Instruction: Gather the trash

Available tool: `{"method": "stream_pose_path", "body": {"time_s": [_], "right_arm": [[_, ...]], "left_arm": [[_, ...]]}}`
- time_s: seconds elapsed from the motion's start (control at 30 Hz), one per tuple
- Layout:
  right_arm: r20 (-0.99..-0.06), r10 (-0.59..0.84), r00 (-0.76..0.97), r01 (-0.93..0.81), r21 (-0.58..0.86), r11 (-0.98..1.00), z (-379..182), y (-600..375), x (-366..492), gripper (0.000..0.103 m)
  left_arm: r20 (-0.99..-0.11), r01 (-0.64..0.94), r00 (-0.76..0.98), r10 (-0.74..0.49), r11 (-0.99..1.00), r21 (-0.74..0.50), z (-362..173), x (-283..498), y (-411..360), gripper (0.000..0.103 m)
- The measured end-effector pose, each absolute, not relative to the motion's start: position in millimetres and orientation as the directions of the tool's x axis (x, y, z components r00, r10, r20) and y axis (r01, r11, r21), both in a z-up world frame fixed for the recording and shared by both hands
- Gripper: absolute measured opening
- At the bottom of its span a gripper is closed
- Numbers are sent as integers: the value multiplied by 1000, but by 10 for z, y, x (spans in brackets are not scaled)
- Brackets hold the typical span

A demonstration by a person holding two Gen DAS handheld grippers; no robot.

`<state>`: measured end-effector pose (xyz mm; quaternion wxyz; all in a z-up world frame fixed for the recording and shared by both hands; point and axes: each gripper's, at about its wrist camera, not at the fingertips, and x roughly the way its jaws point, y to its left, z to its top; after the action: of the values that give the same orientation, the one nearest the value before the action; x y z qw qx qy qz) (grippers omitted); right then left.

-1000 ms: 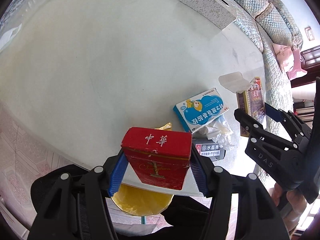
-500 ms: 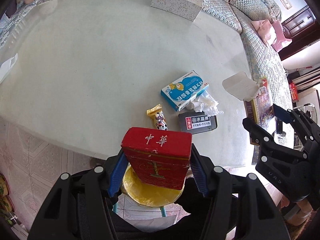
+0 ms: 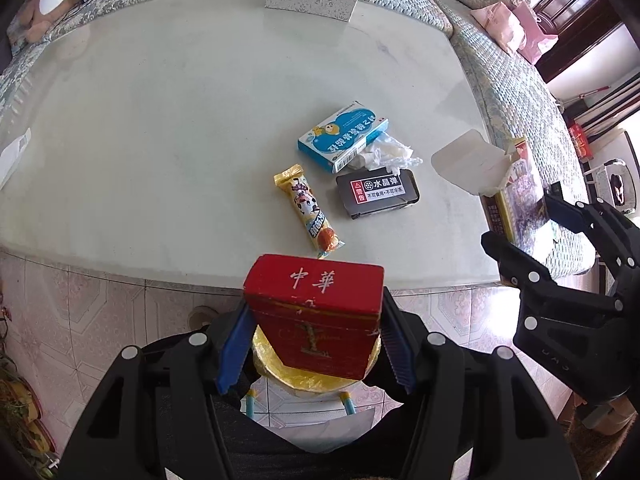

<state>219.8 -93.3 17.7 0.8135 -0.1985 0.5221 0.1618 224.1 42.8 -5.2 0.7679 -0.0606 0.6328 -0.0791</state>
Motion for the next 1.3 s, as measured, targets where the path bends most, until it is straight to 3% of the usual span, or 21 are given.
{"method": "stream_pose_path", "body": {"time_s": [0.43, 1.0, 1.3], "right_arm": [[-913, 77, 401, -490, -142, 860, -209, -845, 1466, 61], [-932, 80, 353, -478, -106, 872, -1112, -814, 935, 61], [-949, 68, 308, -467, -88, 880, -1651, -809, 893, 61]], "left_arm": [[-952, 175, 249, -177, 975, -135, -382, 1710, 231, 57], [-943, 222, 316, -102, 975, -31, -1285, 1259, 149, 57], [-963, 232, 252, -102, 972, -42, -1853, 1253, 103, 58]]}}
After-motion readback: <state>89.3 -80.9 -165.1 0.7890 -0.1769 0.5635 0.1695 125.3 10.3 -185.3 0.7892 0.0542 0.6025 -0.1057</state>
